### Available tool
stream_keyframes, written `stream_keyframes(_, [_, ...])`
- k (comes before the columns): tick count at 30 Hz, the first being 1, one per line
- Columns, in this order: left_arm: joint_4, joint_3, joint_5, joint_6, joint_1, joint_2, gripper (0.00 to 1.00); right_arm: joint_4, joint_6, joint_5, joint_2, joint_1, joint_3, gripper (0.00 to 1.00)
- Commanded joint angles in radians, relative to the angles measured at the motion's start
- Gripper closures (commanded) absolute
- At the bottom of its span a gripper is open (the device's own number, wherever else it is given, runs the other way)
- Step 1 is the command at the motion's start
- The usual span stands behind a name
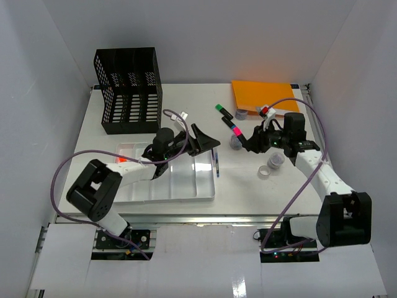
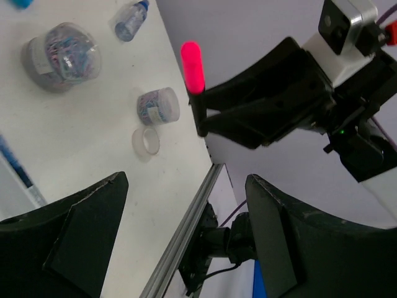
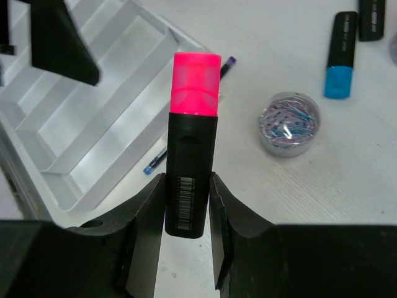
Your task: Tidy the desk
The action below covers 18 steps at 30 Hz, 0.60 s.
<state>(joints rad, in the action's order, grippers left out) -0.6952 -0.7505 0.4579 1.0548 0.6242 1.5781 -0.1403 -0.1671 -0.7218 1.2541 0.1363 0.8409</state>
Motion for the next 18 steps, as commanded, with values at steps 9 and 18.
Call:
stream_keyframes(9, [-0.116,-0.210,-0.156,0.047,0.165,0.201,0.28,0.036,-0.023,-0.160,-0.136,0.028,-0.077,0.92])
stream_keyframes(18, [-0.090,-0.240,-0.209,0.037,0.187,0.222,0.56,0.064,0.003,-0.171,-0.138,0.039,-0.086,0.92])
